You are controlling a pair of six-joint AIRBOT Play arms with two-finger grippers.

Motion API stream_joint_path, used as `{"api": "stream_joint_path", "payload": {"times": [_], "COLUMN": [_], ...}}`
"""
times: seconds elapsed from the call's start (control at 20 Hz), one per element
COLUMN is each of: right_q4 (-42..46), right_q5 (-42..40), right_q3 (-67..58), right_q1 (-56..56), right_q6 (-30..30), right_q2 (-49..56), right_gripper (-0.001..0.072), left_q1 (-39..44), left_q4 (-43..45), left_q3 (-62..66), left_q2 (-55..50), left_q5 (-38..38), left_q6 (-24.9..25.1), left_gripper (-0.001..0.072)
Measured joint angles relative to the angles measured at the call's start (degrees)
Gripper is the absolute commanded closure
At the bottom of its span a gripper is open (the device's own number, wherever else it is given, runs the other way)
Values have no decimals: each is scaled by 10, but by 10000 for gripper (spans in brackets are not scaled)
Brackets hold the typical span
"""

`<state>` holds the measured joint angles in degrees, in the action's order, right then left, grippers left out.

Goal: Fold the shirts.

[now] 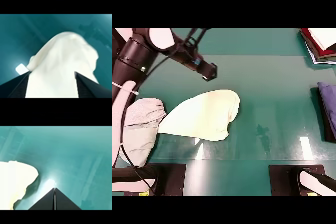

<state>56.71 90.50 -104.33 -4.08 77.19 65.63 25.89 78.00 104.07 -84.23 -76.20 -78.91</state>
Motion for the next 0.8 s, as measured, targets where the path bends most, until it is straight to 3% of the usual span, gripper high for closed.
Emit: {"api": "stream_joint_path", "payload": {"times": [0.3, 0.5, 0.55, 0.8], "right_q4": [2, 3, 2, -1], "right_q5": [-11, -19, -18, 4], "right_q3": [-1, -1, -1, -1], "right_q1": [0, 0, 0, 0], "right_q6": [-1, -1, -1, -1], "right_q2": [-1, 5, 10, 41], "right_gripper": [697, 697, 697, 697], "left_q1": [-118, -170, -179, -202], "left_q4": [-9, -10, -10, -17], "left_q3": [-159, -310, -338, -397], "left_q2": [78, 103, 101, 59], "left_q5": [-23, 34, 56, 116], "left_q6": [-14, -3, 1, 30], "left_gripper": [64, 61, 23, 24]}}
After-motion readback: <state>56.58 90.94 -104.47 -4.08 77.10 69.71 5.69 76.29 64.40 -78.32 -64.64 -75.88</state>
